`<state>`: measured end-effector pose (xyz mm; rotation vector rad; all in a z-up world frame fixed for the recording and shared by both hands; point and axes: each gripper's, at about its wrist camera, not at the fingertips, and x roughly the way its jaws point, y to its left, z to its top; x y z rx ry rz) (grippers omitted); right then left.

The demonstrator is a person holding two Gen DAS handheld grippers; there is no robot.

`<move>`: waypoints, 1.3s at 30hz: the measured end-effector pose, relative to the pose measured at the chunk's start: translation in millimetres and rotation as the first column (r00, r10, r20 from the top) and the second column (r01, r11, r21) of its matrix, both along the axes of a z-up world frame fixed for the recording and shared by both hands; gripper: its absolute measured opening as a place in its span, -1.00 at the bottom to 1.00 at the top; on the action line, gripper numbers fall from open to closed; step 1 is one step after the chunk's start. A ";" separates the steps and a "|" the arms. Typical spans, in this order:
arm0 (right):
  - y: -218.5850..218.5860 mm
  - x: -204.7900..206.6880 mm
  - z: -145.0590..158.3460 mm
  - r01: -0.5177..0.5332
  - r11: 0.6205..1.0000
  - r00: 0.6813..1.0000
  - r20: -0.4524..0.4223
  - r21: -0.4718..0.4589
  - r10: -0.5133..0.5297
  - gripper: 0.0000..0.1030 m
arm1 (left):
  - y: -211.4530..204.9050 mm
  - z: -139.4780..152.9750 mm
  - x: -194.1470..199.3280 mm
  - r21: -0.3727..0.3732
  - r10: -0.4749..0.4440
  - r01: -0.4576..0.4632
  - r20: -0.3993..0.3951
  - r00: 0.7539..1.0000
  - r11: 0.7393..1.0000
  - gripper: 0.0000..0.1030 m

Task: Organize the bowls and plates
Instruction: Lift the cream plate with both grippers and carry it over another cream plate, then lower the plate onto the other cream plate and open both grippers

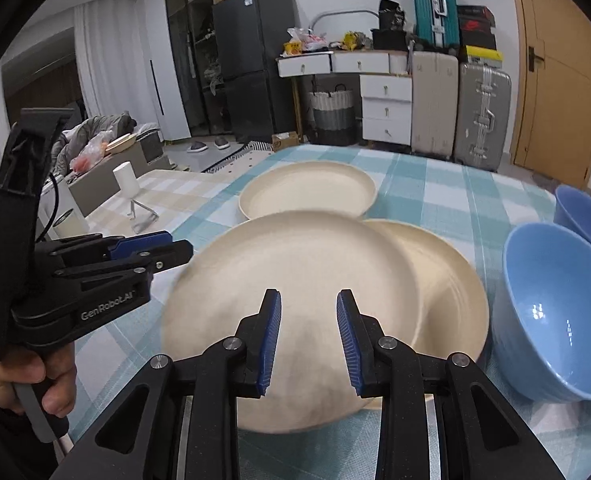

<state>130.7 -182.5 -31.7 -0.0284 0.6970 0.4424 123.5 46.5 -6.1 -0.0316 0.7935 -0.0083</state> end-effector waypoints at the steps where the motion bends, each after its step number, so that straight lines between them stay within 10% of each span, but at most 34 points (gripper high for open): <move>1: -3.0 0.7 -2.0 0.007 1.000 1.000 -0.006 -0.002 -0.007 -0.41 | -0.1 -3.7 1.8 -0.001 0.001 -0.001 -0.008 1.000 1.000 -0.59; 19: -27.7 12.3 -15.6 0.089 0.996 0.995 -0.037 -0.021 -0.090 -0.38 | 22.3 -34.5 5.5 -0.108 0.001 -0.008 -0.068 0.998 0.994 -0.04; 23: -32.9 8.8 -13.8 0.095 0.995 0.995 -0.023 -0.016 -0.095 -0.36 | 16.2 -36.7 7.2 -0.157 -0.054 0.041 -0.078 0.996 0.987 -0.43; 33: -54.7 -2.3 -17.8 0.160 0.987 0.987 -0.025 -0.025 -0.160 -0.10 | 6.4 -42.7 10.2 -0.155 -0.049 0.033 -0.101 0.994 0.987 -0.58; 39: -54.1 1.1 -27.9 0.124 0.992 0.990 -0.068 0.013 -0.123 -0.52 | 0.0 -39.6 10.7 -0.164 -0.073 0.058 -0.088 0.993 0.985 -0.61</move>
